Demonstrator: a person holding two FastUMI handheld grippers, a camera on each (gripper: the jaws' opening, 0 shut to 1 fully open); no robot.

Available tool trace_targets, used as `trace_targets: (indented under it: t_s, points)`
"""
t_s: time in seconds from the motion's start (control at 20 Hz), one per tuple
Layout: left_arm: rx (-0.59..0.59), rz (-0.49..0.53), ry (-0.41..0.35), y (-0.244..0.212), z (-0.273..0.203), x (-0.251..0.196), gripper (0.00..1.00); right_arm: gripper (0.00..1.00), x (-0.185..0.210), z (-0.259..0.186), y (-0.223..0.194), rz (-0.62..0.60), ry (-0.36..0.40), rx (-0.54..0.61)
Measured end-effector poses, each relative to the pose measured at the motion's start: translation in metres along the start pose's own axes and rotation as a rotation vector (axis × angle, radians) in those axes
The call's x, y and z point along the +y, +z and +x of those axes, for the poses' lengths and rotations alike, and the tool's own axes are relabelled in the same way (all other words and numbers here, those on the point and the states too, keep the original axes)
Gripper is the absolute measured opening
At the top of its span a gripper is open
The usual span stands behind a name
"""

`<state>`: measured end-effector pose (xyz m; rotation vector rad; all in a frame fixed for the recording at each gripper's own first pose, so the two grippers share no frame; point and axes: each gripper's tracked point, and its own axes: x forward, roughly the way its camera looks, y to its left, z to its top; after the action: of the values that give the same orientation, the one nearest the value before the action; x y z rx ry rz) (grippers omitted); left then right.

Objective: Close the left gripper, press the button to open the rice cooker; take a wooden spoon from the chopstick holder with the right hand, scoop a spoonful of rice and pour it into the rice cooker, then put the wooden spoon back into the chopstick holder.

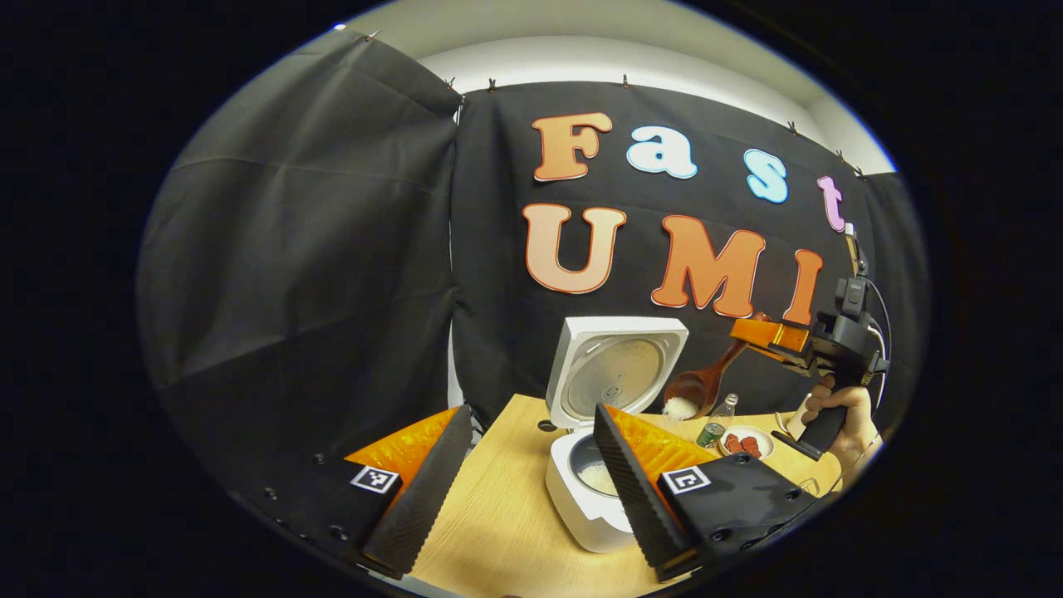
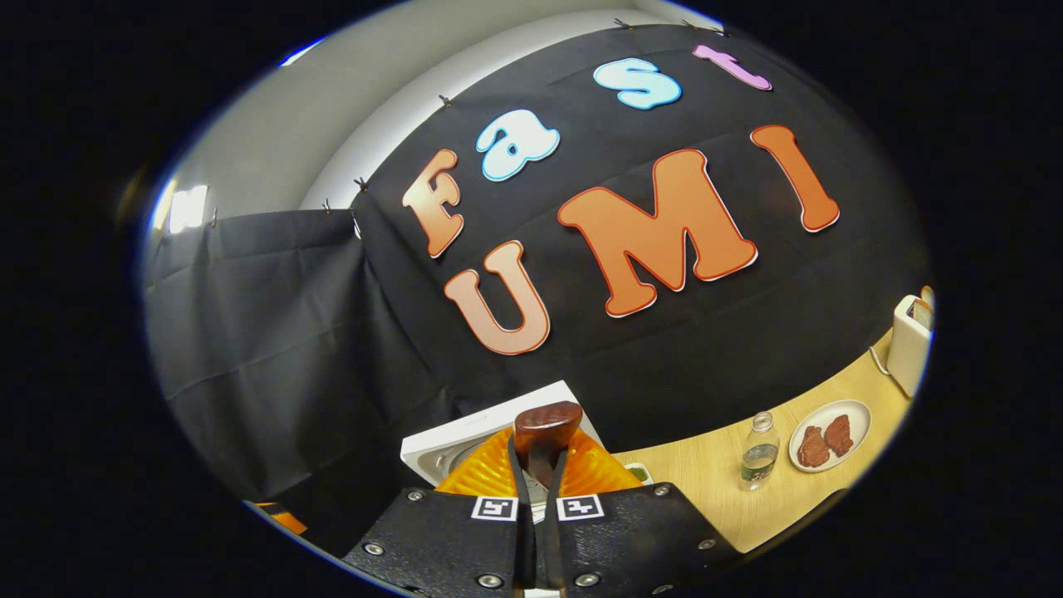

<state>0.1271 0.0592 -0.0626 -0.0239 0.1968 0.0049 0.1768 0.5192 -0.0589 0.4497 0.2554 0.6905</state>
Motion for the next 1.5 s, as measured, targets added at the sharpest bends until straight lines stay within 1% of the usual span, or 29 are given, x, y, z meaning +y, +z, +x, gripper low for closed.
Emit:
trace_targets:
  t_s: [0.25,0.6,0.7,0.9,1.05,1.3,1.5]
  points:
    - [0.003,-0.003,-0.01,-0.002,0.0,-0.002,0.99,0.03,0.003,0.001,-0.006,-0.025,0.011,0.011]
    - [0.004,0.005,-0.024,-0.004,-0.002,-0.007,0.99,0.03,0.006,0.001,-0.008,-0.104,0.032,0.012]
    - [0.004,0.005,-0.023,-0.004,-0.002,-0.007,1.0,0.03,0.013,0.002,-0.01,-0.151,0.062,0.015]
    - [0.004,0.0,-0.02,-0.004,-0.002,-0.007,0.99,0.03,0.023,-0.002,-0.016,-0.275,0.092,0.01]
    - [0.004,0.005,-0.015,-0.005,-0.003,-0.006,0.99,0.03,0.031,-0.003,-0.025,-0.314,0.123,0.027]
    - [-0.001,0.011,-0.006,-0.004,-0.003,-0.003,0.99,0.03,0.031,-0.003,-0.029,-0.413,0.129,0.036]
    - [0.005,0.02,-0.004,-0.005,-0.005,-0.002,1.0,0.03,0.031,-0.005,-0.03,-0.445,0.135,0.038]
